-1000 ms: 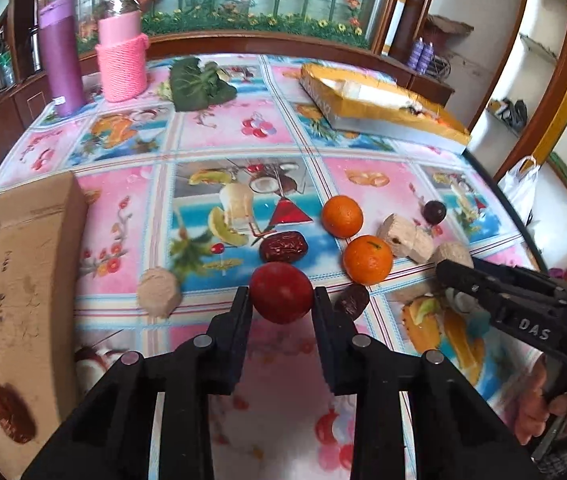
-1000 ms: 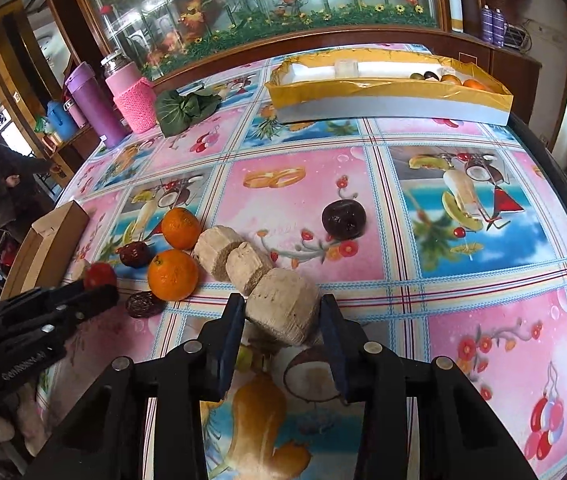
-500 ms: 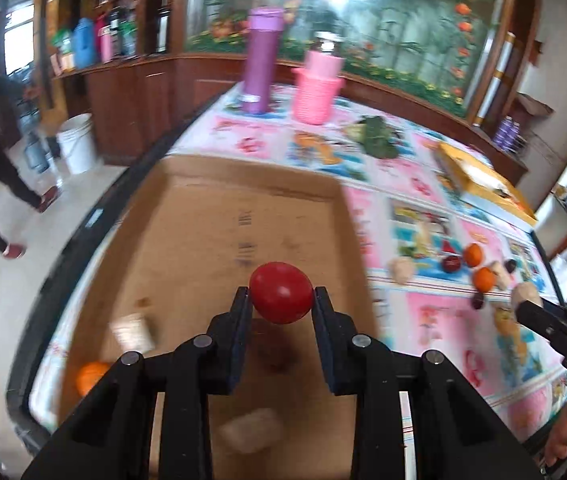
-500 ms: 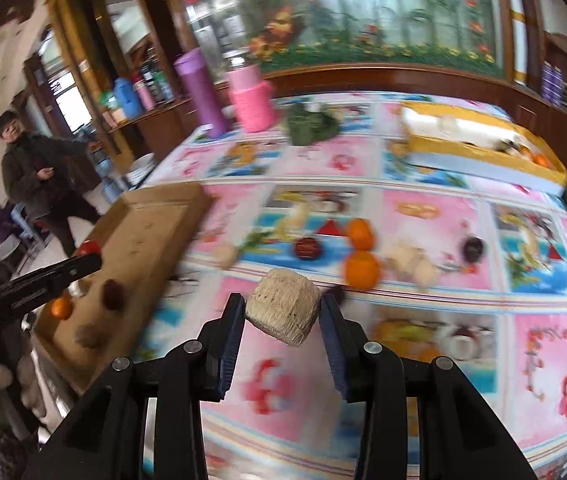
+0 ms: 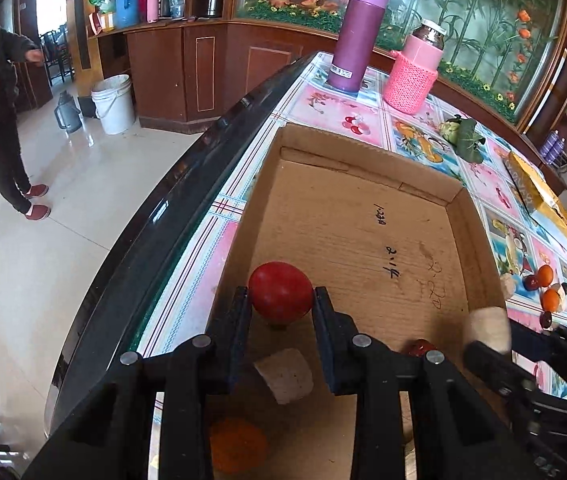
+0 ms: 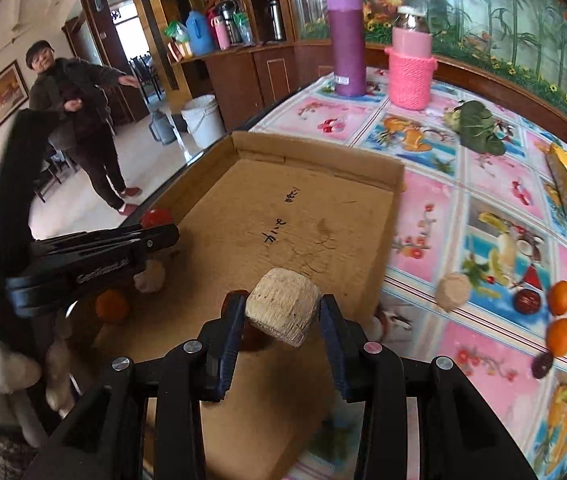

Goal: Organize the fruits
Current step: 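Carry the snack and tomato over the cardboard box and release both, then grasp another beige cylindrical snack with the right tool while the left tool grasps a round beige biscuit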

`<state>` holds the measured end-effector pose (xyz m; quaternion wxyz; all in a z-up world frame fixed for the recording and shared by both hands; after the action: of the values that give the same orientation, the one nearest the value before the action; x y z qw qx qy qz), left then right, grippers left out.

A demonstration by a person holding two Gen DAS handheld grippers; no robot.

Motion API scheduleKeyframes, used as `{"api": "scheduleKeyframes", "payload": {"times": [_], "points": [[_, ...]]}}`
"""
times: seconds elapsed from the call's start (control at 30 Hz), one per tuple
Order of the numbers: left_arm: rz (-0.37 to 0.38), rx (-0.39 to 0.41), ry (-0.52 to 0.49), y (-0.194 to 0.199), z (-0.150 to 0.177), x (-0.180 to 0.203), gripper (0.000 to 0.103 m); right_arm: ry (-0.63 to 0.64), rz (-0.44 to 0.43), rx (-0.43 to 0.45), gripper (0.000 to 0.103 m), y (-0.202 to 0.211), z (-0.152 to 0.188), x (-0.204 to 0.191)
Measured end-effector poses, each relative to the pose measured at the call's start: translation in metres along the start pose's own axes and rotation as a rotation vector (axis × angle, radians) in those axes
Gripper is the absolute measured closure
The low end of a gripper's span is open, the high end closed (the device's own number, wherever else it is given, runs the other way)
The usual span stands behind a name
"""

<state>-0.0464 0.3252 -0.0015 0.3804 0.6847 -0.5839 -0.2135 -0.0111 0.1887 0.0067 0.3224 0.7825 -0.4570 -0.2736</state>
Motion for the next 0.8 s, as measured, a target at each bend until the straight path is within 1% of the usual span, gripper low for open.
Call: {"api": "scheduleKeyframes", "payload": {"times": [0.1,0.23,0.27,0.3,0.33,0.43,0.5,0.57,0.6,0.67,0.8], "points": [[0.033,0.008,0.034,0.003,0.001,-0.005,0.073,0.0,0.009,-0.026,0.061,-0.019,-0.003,-0.004],[0.065,0.041,0.072,0.018,0.002,-0.01,0.071,-0.007,-0.003,-0.02,0.058,-0.025,-0.005,-0.008],[0.073,0.053,0.085,0.024,0.002,-0.012,0.067,-0.008,-0.002,-0.014,0.055,-0.024,-0.005,-0.008],[0.082,0.067,0.102,0.031,0.003,-0.013,0.061,-0.014,0.0,-0.002,0.053,-0.02,-0.005,-0.008],[0.09,0.082,0.122,0.038,0.005,-0.014,0.059,-0.021,-0.002,0.009,0.049,-0.017,-0.006,-0.007],[0.12,0.123,0.162,0.061,0.012,-0.011,0.056,-0.058,-0.017,0.045,0.046,0.003,-0.003,0.0],[0.144,0.141,0.174,0.073,0.018,-0.004,0.05,-0.085,-0.025,0.07,0.045,0.021,0.003,0.009],[0.167,0.148,0.166,0.08,0.022,0.008,0.049,-0.107,-0.024,0.094,0.04,0.039,0.013,0.021],[0.177,0.145,0.157,0.082,0.025,0.015,0.049,-0.116,-0.018,0.104,0.039,0.046,0.017,0.027],[0.196,0.136,0.136,0.085,0.029,0.032,0.049,-0.133,0.008,0.121,0.038,0.065,0.029,0.046],[0.23,0.123,0.059,0.09,0.036,0.075,0.049,-0.178,0.1,0.135,0.036,0.105,0.055,0.101]]}}
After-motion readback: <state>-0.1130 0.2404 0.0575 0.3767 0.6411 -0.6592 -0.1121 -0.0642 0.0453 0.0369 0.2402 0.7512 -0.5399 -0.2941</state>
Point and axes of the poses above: each gripper's, at about its wrist camera, not at the fingertips, and y roughly against the way its jaws point, x to its right, z to its underside, the point moved 5 cm from there along -y, roughly the way its jaws point, and after that the axes turned 4 degrees about x, right-handed, at the moved point
